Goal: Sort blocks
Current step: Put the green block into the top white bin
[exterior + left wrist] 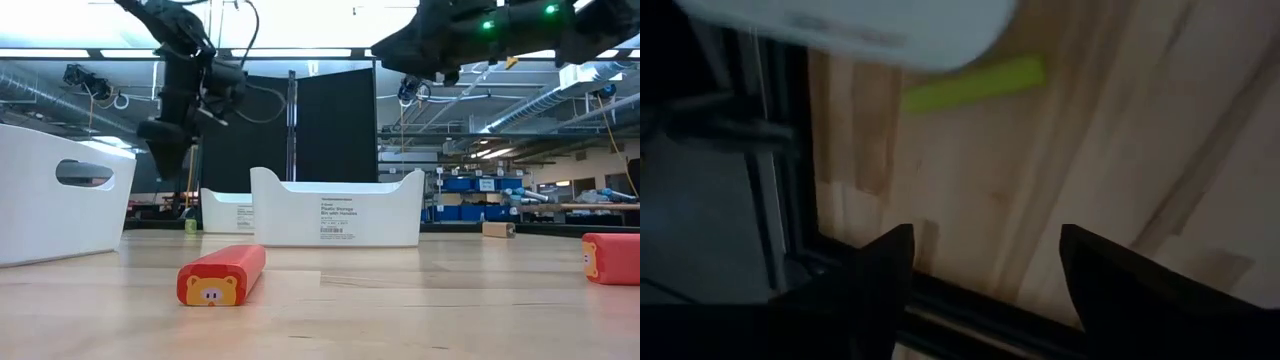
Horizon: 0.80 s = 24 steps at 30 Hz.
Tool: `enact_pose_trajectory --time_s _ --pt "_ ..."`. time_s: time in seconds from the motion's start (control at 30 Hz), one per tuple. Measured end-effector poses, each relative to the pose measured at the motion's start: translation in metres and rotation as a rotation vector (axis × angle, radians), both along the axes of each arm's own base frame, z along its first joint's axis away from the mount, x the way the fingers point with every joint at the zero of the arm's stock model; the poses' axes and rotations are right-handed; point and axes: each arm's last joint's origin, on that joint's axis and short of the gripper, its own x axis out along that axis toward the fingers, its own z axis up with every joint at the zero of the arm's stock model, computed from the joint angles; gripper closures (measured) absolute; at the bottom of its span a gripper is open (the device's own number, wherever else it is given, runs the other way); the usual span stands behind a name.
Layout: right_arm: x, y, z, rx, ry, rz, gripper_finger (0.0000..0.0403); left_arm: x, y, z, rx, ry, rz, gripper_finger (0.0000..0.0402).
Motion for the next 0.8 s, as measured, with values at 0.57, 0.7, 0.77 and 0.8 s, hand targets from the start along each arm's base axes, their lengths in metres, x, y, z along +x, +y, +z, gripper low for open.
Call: enact_pose_trajectory --time_s 0.57,0.7,0.77,0.8 --pt "0.000 0.002 -0.001 -0.017 0.015 0.009 0.0169 -0.055 0.068 0.002 0.009 -0.339 0.439 0.0153" --pt "0.000 0.002 -0.001 -0.017 0.015 0.009 0.0171 -0.059 0.075 0.003 0.056 -0.403 0.540 0.0179" --pt "0.000 0.002 -0.001 -0.017 0.015 0.009 0.0172 -0.058 0.074 0.003 0.046 -0.379 0.483 0.0195" --pt "0.000 0.002 -0.001 -0.017 0.015 0.009 0.0172 -0.058 0.072 0.002 0.032 -0.352 0.434 0.0201"
